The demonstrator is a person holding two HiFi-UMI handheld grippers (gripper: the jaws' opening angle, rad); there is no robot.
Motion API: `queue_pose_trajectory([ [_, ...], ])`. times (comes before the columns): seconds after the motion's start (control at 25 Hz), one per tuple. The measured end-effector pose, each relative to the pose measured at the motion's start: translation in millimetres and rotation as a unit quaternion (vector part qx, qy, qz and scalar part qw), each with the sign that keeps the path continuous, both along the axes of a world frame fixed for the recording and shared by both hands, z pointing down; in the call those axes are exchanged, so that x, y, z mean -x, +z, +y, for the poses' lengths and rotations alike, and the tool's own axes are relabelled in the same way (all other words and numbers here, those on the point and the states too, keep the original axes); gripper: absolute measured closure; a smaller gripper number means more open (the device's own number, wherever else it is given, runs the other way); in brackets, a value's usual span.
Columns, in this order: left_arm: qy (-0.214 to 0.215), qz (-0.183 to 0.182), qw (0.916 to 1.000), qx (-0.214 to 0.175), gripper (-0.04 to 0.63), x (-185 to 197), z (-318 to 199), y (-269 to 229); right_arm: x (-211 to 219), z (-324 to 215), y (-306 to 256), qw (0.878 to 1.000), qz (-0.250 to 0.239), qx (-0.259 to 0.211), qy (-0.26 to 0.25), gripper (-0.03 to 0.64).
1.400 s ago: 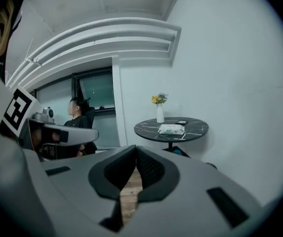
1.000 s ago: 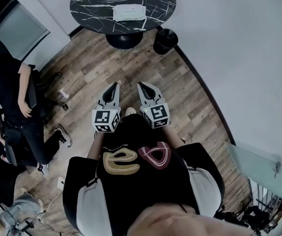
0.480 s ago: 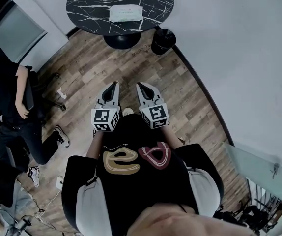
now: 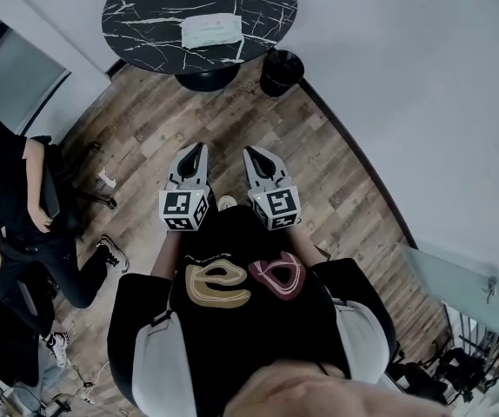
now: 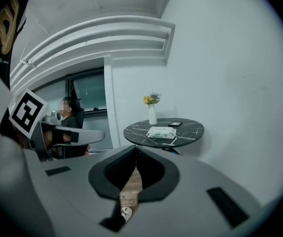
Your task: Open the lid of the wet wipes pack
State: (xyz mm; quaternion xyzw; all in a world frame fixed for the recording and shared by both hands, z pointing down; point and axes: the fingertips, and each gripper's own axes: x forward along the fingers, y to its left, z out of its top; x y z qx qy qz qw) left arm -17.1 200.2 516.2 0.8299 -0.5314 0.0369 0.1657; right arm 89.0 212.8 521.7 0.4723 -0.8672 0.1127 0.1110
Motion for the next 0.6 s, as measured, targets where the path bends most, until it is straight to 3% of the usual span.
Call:
queue_pose_trajectory([
  [0.6,0.025,0.007,0.9996,0.009,0.569,43,-105,-2,25,-99,-5,0.999,-0.003,0.007,0.050,0.604],
])
